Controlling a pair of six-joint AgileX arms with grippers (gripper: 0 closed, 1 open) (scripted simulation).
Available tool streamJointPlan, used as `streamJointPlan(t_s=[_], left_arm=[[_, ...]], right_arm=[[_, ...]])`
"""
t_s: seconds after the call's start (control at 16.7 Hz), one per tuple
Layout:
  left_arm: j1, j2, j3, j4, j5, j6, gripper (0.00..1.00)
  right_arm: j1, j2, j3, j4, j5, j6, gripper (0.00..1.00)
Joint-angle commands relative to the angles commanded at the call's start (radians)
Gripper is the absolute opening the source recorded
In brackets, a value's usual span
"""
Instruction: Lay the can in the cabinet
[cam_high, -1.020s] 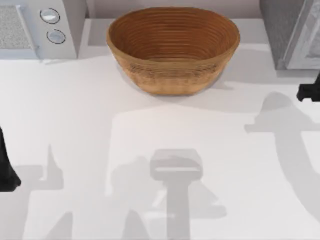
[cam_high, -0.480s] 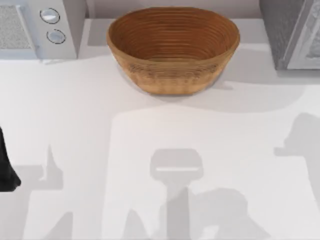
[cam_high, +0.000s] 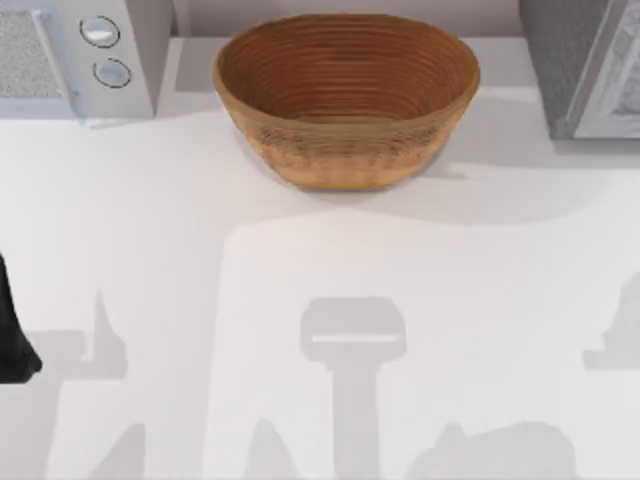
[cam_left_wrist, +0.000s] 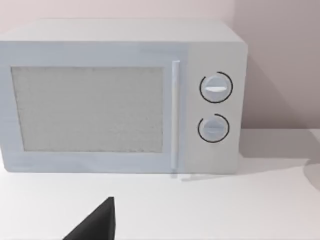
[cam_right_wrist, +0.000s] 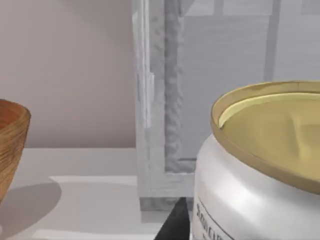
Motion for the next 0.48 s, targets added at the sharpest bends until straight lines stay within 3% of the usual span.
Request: streamJointPlan(t_s=[0.48], left_arm=[[0.000,0.000,0.000,0.000,0.000,0.000,1.00]], right_arm=[[-0.037,-0.065,-0.043,-0.050,-0.044,-0.003,0.00]])
